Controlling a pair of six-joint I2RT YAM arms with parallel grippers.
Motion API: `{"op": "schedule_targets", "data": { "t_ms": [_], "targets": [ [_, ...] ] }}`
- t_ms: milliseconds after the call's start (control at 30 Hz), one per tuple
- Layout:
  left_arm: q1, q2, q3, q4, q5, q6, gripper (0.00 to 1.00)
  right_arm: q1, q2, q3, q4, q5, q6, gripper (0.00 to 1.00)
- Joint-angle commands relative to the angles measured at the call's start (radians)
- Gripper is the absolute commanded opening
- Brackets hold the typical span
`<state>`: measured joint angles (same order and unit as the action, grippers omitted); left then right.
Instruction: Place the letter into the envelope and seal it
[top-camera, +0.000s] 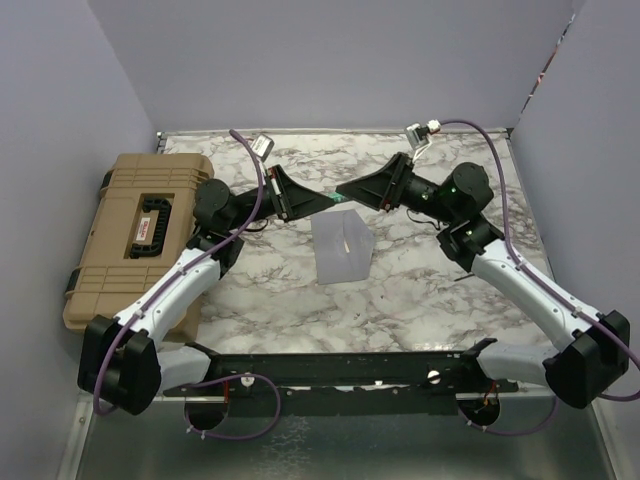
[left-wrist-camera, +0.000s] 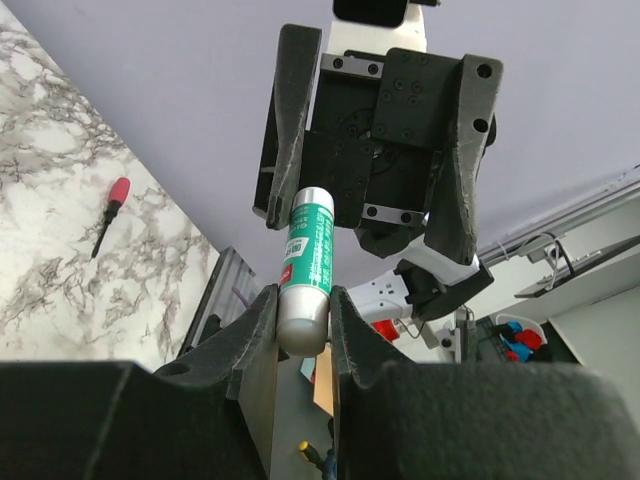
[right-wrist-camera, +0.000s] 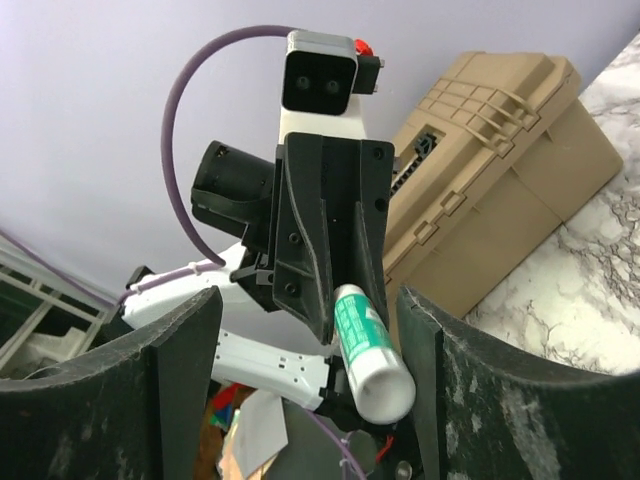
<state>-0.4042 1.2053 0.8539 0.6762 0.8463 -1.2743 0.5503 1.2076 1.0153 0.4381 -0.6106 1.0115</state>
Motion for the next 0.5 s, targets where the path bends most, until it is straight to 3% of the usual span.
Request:
{"op": "schedule_targets", "data": {
  "t_ms": [0, 267, 467],
  "targets": [
    [-0.018, 0.019, -0.009, 0.005, -0.034, 0.038, 0.0, -0.002, 0.047, 0.041, -0.07, -0.107, -0.028, 0.73],
    [-0.019, 0.024, 0.003, 0.005, -0.056, 0.043, 0.0, -0.001, 0.046, -0.002, 0.021, -0.173, -0.005, 0.73],
    [-0.019, 0.013, -0.034, 0.041, -0.111, -0.053, 0.0, -0.001, 0.011, -0.047, 0.151, -0.2, 0.032, 0.64]
  ]
}}
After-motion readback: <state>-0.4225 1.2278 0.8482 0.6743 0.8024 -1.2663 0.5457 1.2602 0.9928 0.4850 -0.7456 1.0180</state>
